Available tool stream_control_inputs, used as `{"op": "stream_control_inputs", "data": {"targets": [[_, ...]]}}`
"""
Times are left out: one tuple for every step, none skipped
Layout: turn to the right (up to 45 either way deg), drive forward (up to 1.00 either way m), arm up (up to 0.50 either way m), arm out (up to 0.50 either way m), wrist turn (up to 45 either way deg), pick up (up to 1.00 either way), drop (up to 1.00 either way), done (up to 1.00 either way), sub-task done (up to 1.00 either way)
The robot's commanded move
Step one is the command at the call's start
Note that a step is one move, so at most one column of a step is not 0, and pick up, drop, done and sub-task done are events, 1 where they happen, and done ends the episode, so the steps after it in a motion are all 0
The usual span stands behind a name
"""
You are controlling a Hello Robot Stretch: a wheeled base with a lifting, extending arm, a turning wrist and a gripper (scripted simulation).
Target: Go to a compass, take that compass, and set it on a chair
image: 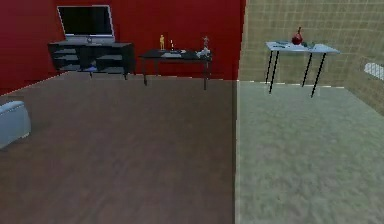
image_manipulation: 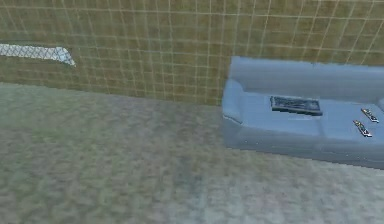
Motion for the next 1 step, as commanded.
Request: {"op": "stream_control_inputs", "data": {"targets": [[0.0,1.0,0.0,0.0,0.0,0.0,0.0,0.0,0.0]]}}
